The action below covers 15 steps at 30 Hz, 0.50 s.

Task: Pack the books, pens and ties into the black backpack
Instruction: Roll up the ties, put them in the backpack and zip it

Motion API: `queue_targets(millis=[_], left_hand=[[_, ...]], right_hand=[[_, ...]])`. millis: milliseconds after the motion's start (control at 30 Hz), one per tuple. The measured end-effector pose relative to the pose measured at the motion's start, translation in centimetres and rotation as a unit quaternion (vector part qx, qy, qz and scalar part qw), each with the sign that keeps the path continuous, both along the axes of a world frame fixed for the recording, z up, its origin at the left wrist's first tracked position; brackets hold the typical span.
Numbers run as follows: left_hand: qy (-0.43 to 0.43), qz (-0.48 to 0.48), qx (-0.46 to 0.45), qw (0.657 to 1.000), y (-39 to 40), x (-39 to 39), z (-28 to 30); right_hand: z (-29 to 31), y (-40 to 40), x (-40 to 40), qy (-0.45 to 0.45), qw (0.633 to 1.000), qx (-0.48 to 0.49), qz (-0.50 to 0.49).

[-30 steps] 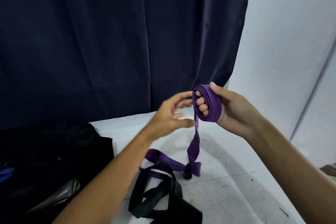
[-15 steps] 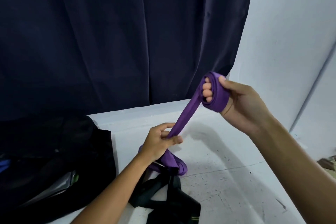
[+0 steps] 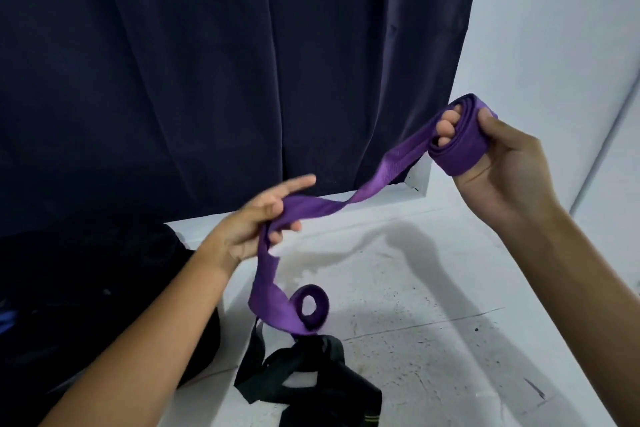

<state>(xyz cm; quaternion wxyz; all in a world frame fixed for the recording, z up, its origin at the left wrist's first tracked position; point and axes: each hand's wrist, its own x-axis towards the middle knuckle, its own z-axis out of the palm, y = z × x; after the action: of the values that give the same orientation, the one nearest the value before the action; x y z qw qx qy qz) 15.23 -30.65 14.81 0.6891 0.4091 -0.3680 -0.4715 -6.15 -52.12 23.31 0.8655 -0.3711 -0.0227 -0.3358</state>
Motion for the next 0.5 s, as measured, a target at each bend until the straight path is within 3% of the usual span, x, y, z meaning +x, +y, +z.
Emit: queue_targets(millis=[67,100,167,233,267,300,433,500], left_hand=[[-0.026,-0.075,-0.067,0.995,-0.8,0.2,3.3],[-0.046,-0.056,-0.051,0.996,-1.5,0.3,4.9],[-0.136,0.133,0.055,0.98,-2.9,1.0,7.2],[-0.267,0.333,0.145,0.893,-4.1,1.6,8.0],[-0.298,0.381,0.147,0.863,-4.4,1.6,8.2],[-0.321,0.382,0.121,0.858,-4.6,1.3,8.1],[-0.369,0.204,0.021,0.907,-5.4,-3.5,4.7],[-0.353,0.21,-0.009,0.912,-6.4,-6.4,1.9]], right_hand=[[0.0,0.1,-0.3,-0.007,1.0,-0.002,0.008],[0.1,0.2,-0.4,-0.006,1.0,-0.01,0.017],[0.3,0.6,-0.6,0.006,0.999,-0.037,0.035],[0.4,1.1,-0.8,0.034,0.996,-0.07,0.049],[0.4,1.3,-0.8,0.05,0.993,-0.085,0.059],[0.3,1.6,-0.7,0.065,0.991,-0.095,0.071],[-0.1,2.8,-0.2,0.103,0.982,-0.112,0.115],[-0.4,3.4,0.1,0.109,0.978,-0.11,0.139]])
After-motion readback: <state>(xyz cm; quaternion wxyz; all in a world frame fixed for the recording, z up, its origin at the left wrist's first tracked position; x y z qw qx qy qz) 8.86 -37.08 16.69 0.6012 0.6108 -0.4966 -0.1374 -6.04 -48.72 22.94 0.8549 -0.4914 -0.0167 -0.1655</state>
